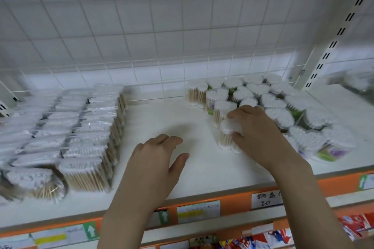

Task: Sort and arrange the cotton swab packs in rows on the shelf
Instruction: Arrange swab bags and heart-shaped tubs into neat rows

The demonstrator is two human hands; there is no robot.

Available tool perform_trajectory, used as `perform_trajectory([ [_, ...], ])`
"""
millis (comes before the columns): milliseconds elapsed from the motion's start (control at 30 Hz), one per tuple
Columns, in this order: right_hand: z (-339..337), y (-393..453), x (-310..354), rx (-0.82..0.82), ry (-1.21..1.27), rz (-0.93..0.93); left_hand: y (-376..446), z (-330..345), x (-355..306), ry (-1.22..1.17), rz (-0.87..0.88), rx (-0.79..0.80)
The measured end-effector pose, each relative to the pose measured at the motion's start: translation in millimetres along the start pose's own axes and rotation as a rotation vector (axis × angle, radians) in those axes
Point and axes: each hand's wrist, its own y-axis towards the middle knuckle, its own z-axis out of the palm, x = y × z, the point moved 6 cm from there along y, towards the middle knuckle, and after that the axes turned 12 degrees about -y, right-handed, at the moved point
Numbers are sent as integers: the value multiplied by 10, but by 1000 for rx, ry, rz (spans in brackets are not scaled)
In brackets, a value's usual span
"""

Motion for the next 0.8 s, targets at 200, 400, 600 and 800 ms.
perform_trajectory([
  [200,8,5,26,3,35,16,-48,-50,25,15,7,-19],
  [400,-210,-69,342,-84,65,-13,-160,-376,46,15,41,-103],
  [600,-448,-193,1272,-165,172,-141,-571,-936,339,24,51,-190],
  [800,-522,-349,2601,-177,246,-239,-1294,-1687,1193,34,-30,-248],
])
